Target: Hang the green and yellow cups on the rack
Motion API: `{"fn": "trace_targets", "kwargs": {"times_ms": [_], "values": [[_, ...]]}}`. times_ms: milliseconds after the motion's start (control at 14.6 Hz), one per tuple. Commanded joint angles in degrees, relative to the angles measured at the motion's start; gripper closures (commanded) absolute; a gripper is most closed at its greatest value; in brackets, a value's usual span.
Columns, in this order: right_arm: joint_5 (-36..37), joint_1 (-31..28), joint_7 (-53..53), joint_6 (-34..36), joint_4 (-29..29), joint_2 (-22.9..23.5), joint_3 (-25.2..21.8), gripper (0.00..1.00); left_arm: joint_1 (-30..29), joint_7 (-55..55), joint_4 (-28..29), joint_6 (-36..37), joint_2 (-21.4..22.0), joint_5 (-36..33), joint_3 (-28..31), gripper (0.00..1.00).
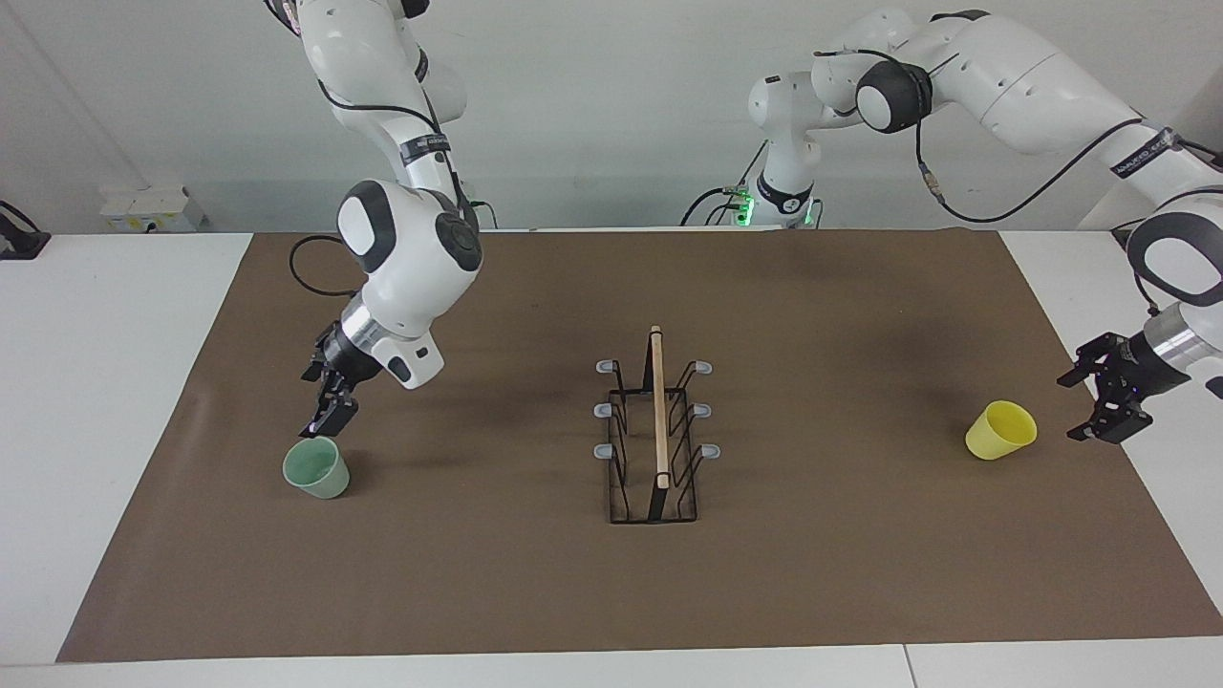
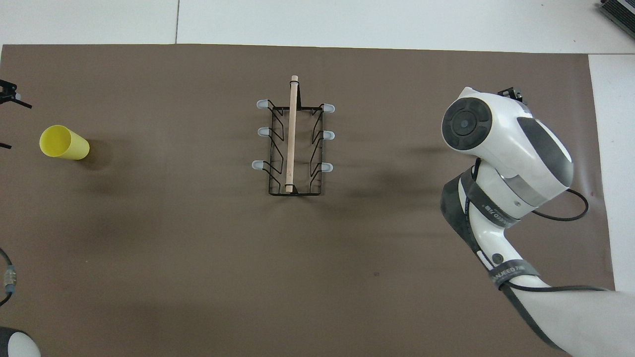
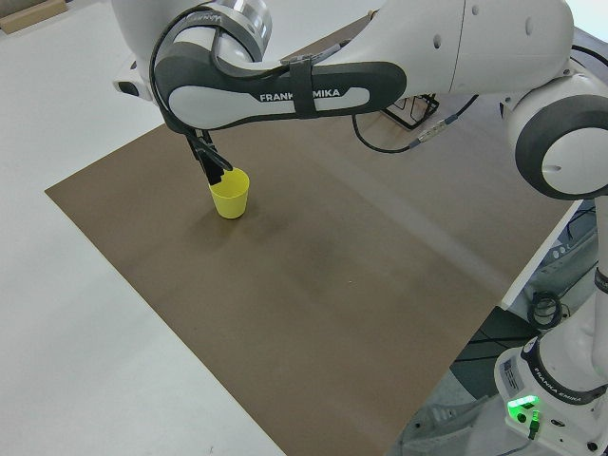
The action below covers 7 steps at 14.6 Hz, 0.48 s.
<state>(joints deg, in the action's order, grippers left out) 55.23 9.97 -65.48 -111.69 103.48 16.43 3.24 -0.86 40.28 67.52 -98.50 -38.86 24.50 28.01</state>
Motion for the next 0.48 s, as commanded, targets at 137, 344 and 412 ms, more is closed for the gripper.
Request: {"fn": "trace_targets", "kwargs": {"times_ms": [137, 344, 412], "values": [[7.60, 2.33, 12.36, -0.81, -0.56, 8.08, 0.01, 0.00, -2.82, 3.75, -2.75, -6.41, -6.83, 4.15, 0.64, 0.00], [9.45, 2.33, 17.39, -1.25, -0.47, 10.72, 0.01, 0.00, -4.06, 8.58, 0.30, -9.85, -7.90, 7.65, 0.38, 0.00], [10.07, 2.33, 19.15, -1.34, -0.47, 11.68, 0.01, 0.00, -3.62, 10.15, 1.98, -11.34, -7.64, 8.63, 0.38, 0.00]]}}
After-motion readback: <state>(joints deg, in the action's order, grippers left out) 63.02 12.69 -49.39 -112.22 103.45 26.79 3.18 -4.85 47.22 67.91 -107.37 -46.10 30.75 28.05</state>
